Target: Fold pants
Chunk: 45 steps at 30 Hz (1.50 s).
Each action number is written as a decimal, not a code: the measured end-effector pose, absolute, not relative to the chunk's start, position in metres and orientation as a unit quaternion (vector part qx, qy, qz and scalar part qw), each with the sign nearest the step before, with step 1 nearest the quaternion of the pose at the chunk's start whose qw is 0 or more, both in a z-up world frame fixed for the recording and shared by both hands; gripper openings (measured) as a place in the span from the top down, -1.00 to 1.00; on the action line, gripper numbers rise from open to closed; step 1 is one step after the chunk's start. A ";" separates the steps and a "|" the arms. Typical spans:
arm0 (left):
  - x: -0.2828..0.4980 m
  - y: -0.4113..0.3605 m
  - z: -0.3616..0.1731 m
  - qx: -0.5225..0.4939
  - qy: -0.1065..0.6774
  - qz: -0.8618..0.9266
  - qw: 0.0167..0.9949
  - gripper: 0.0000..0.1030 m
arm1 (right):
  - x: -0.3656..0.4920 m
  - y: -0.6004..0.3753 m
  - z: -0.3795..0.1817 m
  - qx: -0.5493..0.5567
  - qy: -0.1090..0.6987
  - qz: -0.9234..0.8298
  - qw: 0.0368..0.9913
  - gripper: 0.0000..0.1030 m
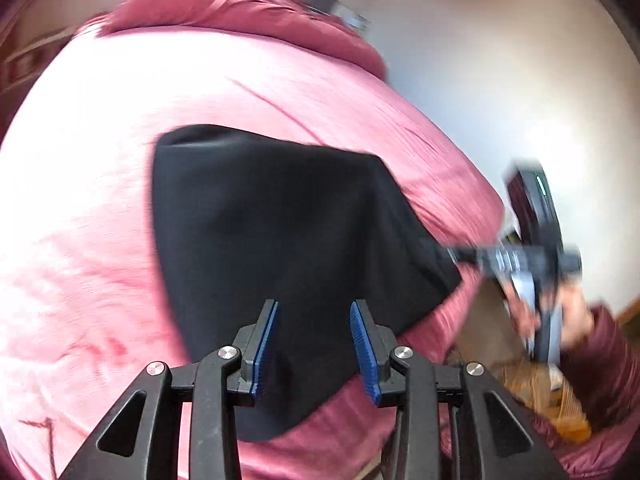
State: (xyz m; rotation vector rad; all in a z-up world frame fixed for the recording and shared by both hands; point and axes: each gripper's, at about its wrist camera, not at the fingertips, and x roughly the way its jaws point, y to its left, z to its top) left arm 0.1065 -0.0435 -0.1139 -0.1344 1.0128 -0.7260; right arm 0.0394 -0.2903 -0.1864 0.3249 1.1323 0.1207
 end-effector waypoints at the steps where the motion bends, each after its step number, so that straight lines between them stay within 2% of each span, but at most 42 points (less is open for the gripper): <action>1: 0.111 -0.036 -0.114 -0.071 0.474 -0.318 0.818 0.28 | 0.036 -0.290 -0.188 0.147 0.535 0.051 0.830 0.21; 4: 0.119 -0.021 -0.116 -0.081 0.475 -0.272 0.833 0.25 | 0.028 -0.292 -0.202 0.133 0.539 0.025 0.832 0.26; 7: 0.126 -0.006 -0.121 -0.105 0.481 -0.243 0.836 -0.07 | 0.024 -0.303 -0.217 0.165 0.533 0.018 0.829 0.26; 8: 0.128 -0.002 -0.121 -0.107 0.482 -0.235 0.838 -0.09 | 0.023 -0.307 -0.218 0.180 0.531 0.020 0.828 0.24; 9: 0.128 -0.001 -0.121 -0.103 0.481 -0.230 0.840 -0.12 | 0.022 -0.310 -0.217 0.190 0.528 0.023 0.828 0.20; 10: 0.129 -0.001 -0.121 -0.095 0.479 -0.226 0.843 -0.25 | 0.020 -0.312 -0.215 0.198 0.525 0.025 0.827 0.16; 12: 0.129 -0.005 -0.123 -0.078 0.480 -0.224 0.845 -0.52 | 0.020 -0.317 -0.211 0.216 0.524 0.033 0.823 -0.05; 13: 0.131 -0.007 -0.124 -0.075 0.479 -0.224 0.845 -0.55 | 0.020 -0.321 -0.208 0.228 0.519 0.034 0.823 -0.06; 14: 0.132 -0.009 -0.125 -0.074 0.477 -0.225 0.846 -0.56 | 0.023 -0.327 -0.205 0.240 0.512 0.039 0.824 -0.15; 15: 0.132 -0.011 -0.125 -0.072 0.476 -0.228 0.846 -0.60 | 0.025 -0.330 -0.202 0.246 0.506 0.042 0.826 -0.33; 16: 0.132 -0.018 -0.127 -0.068 0.475 -0.232 0.846 -0.64 | 0.026 -0.332 -0.201 0.251 0.500 0.041 0.828 -0.41; 17: 0.132 -0.023 -0.129 -0.062 0.473 -0.235 0.847 -0.65 | 0.031 -0.336 -0.199 0.258 0.495 0.043 0.828 -0.48; 21: 0.137 -0.036 -0.134 -0.038 0.473 -0.241 0.847 -0.67 | 0.052 -0.341 -0.205 0.272 0.500 0.055 0.821 -0.54; 37: 0.152 -0.066 -0.163 -0.007 0.494 -0.285 0.821 -0.67 | 0.091 -0.337 -0.242 0.267 0.540 0.104 0.792 -0.54; 41: 0.157 -0.072 -0.167 -0.006 0.496 -0.289 0.819 -0.67 | 0.089 -0.340 -0.251 0.277 0.539 0.113 0.787 -0.49; 45: 0.161 -0.077 -0.172 -0.011 0.497 -0.294 0.816 -0.66 | 0.093 -0.336 -0.252 0.271 0.540 0.119 0.788 -0.33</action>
